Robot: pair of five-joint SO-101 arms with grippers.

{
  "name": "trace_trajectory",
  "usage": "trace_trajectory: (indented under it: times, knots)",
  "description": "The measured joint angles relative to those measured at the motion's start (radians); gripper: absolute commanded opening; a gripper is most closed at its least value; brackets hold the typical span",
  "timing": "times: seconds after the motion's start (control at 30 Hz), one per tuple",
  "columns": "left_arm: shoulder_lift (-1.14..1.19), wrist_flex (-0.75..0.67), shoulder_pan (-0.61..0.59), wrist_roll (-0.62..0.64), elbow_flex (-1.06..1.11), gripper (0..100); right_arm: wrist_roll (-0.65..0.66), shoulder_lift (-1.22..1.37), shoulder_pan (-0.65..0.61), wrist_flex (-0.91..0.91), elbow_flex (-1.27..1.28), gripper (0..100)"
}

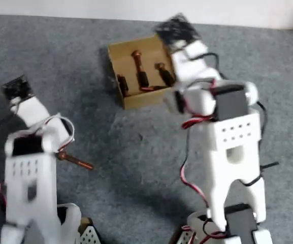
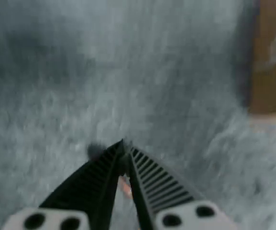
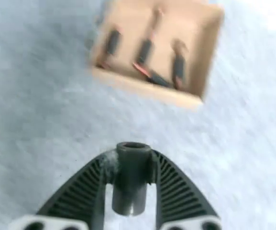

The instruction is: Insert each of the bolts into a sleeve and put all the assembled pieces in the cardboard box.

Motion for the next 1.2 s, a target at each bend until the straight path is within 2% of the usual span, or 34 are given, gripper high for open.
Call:
trace_trajectory:
  times: [0.17, 0.27, 0.4, 0.53, 0.67, 0.83, 1.07, 1.2]
  knots:
    - [0.160, 0.087, 0.000, 0.012, -0.020, 17, 0.104, -0.003, 0.155, -0.026, 0.109, 0.5]
    - [0.169, 0.187, 0.017, 0.107, -0.020, 24, 0.130, -0.003, 0.203, -0.069, 0.153, 0.5]
    - [0.175, 0.298, 0.086, 0.226, -0.023, 26, 0.149, -0.003, 0.215, -0.084, 0.196, 0.5]
    - [0.178, 0.310, 0.144, 0.304, -0.002, 26, 0.150, -0.003, 0.218, -0.084, 0.204, 0.5]
    - [0.178, 0.199, 0.153, 0.388, 0.091, 26, 0.155, -0.003, 0.216, -0.084, 0.204, 0.5]
    - [0.178, -0.031, 0.157, 0.466, 0.235, 26, 0.157, -0.003, 0.219, -0.084, 0.204, 0.5]
    - [0.178, -0.296, 0.087, 0.477, 0.371, 26, 0.157, -0.003, 0.219, -0.084, 0.204, 0.5]
    - [0.178, -0.348, 0.055, 0.479, 0.405, 26, 0.157, -0.003, 0.219, -0.084, 0.204, 0.5]
